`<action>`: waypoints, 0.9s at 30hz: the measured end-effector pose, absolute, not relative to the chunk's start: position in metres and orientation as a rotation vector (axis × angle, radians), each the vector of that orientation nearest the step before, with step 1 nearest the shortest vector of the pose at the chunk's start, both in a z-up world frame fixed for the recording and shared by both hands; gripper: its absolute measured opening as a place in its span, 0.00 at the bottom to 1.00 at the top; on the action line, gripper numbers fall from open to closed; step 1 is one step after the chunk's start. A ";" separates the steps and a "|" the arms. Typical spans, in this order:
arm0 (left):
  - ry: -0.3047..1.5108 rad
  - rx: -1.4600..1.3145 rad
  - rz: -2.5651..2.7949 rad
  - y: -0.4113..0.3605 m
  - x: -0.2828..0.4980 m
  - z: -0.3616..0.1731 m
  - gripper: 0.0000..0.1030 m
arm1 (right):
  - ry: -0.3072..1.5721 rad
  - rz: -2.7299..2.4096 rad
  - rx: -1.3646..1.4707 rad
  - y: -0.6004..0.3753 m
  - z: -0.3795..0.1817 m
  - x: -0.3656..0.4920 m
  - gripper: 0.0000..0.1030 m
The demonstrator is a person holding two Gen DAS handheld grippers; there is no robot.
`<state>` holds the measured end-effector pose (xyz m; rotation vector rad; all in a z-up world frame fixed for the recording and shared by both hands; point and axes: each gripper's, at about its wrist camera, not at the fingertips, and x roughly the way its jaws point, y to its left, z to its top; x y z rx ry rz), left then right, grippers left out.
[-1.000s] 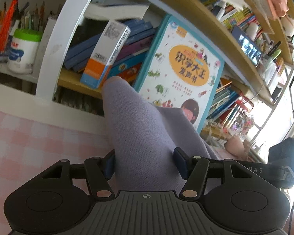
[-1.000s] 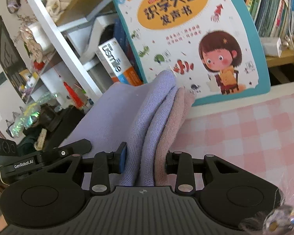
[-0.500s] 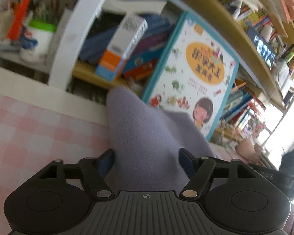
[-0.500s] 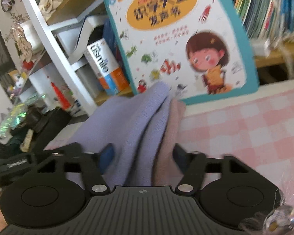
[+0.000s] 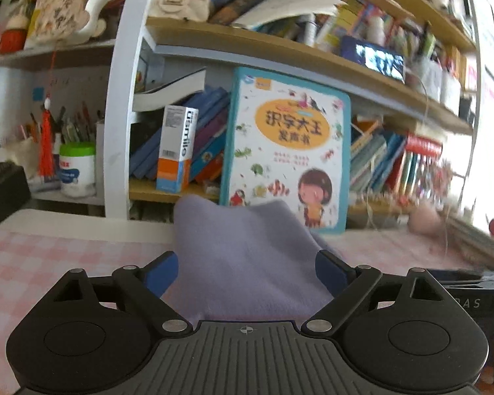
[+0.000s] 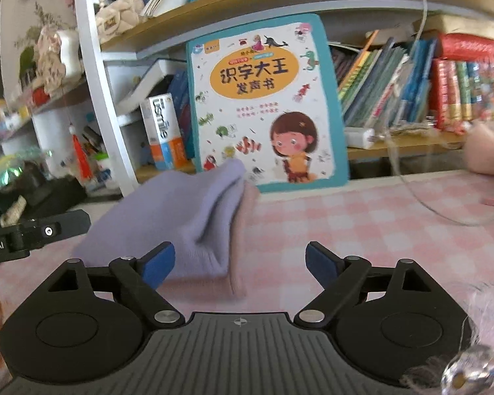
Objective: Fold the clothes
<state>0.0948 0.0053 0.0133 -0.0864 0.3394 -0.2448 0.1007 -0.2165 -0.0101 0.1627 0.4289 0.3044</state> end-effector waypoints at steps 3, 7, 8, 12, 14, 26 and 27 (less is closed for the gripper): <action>0.342 -0.085 -0.229 0.001 0.078 0.008 0.95 | 0.433 0.268 0.119 -0.216 -0.013 0.079 0.84; 0.332 -0.076 -0.190 0.001 0.062 0.004 0.96 | 0.417 0.242 0.087 -0.216 -0.013 0.060 0.87; 0.333 -0.078 -0.183 0.002 0.060 0.003 0.96 | 0.414 0.234 0.078 -0.215 -0.012 0.057 0.88; 0.351 -0.068 -0.147 0.005 0.054 -0.002 0.96 | 0.419 0.206 0.050 -0.210 -0.013 0.048 0.91; 0.356 -0.053 -0.132 0.005 0.051 -0.004 0.96 | 0.426 0.205 0.034 -0.206 -0.013 0.044 0.93; 0.341 0.039 -0.116 -0.007 0.038 -0.004 0.99 | 0.408 0.185 -0.030 -0.195 -0.013 0.027 1.00; 0.340 0.040 -0.115 -0.007 0.037 -0.004 0.99 | 0.414 0.184 -0.027 -0.196 -0.013 0.028 1.00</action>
